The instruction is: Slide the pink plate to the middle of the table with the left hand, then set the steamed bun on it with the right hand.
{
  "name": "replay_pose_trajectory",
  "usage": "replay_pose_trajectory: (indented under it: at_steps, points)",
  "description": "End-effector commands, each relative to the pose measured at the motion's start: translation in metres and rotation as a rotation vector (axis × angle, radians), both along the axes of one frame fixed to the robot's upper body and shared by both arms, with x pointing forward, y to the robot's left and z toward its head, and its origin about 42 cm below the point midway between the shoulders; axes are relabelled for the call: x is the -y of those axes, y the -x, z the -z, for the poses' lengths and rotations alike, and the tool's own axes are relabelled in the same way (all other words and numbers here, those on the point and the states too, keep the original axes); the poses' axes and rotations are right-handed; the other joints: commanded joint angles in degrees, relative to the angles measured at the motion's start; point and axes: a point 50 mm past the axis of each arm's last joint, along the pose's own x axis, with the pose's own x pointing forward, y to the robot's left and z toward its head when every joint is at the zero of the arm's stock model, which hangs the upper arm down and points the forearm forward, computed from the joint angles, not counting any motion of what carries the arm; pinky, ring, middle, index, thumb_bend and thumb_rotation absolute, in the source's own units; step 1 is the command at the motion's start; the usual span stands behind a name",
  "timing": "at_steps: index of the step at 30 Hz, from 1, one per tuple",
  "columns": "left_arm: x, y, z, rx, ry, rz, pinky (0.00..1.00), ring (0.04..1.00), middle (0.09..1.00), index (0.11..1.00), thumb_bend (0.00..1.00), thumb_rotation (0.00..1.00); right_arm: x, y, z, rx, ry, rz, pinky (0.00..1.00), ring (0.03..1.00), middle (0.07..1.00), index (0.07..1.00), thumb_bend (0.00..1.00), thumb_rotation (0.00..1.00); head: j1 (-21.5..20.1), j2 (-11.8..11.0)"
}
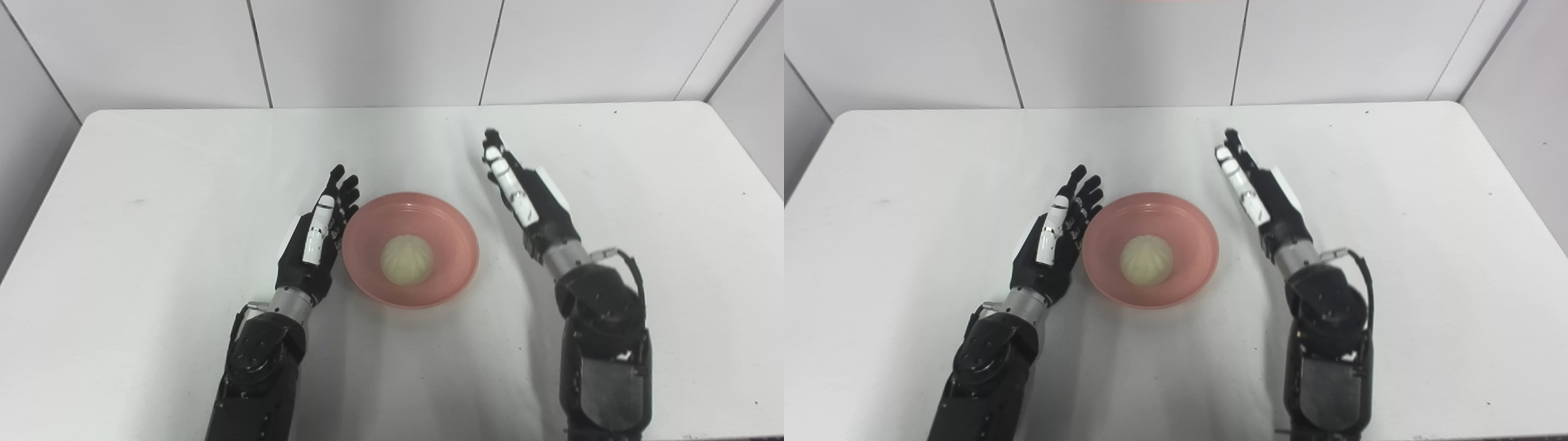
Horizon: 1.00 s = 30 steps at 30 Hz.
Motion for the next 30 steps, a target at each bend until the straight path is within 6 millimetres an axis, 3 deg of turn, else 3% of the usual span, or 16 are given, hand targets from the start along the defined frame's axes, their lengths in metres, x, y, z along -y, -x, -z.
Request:
replay_pose_trajectory:
  at_steps: [1, 5, 9, 15, 20, 26, 30]
  points:
    - [-0.011, 0.013, 0.027, -0.104, -0.025, -0.030, 1.00, 0.992, 0.980, 0.999, 0.34, 1.00, -0.007, -0.002, -0.014, 0.159, 0.016, 0.009, 1.00, 1.000, 1.000, 1.000, 0.46, 1.00, 0.0, 0.0]
    - [-0.012, 0.014, 0.028, -0.091, -0.024, -0.038, 1.00, 0.991, 0.987, 1.000, 0.35, 1.00, -0.012, 0.004, -0.001, 0.150, -0.004, 0.009, 1.00, 1.000, 1.000, 1.000, 0.47, 1.00, 0.0, -0.3]
    - [-0.013, 0.015, 0.030, -0.078, -0.036, -0.042, 1.00, 0.992, 0.995, 1.000, 0.37, 1.00, -0.016, 0.009, 0.011, 0.131, -0.011, -0.018, 1.00, 1.000, 1.000, 1.000, 0.37, 1.00, 0.4, -1.0]
    - [-0.014, 0.020, 0.033, -0.046, -0.069, -0.054, 1.00, 0.999, 1.000, 1.000, 0.38, 1.00, -0.019, 0.017, 0.032, 0.080, -0.082, -0.029, 1.00, 1.000, 1.000, 1.000, 0.32, 1.00, 1.0, -1.5]
    - [-0.016, 0.028, 0.036, -0.016, -0.098, -0.078, 1.00, 1.000, 1.000, 1.000, 0.38, 1.00, -0.020, 0.020, 0.050, 0.032, -0.151, -0.032, 1.00, 1.000, 1.000, 1.000, 0.33, 1.00, 1.6, -2.0]
    - [-0.020, 0.038, 0.042, 0.011, -0.112, -0.111, 1.00, 1.000, 1.000, 1.000, 0.36, 1.00, -0.023, 0.021, 0.061, 0.012, -0.238, -0.024, 1.00, 1.000, 1.000, 1.000, 0.24, 1.00, 2.4, -2.8]
    - [-0.023, 0.045, 0.045, 0.013, -0.112, -0.128, 1.00, 1.000, 1.000, 1.000, 0.37, 1.00, -0.023, 0.021, 0.066, 0.007, -0.270, -0.025, 1.00, 1.000, 1.000, 1.000, 0.24, 1.00, 2.7, -3.3]
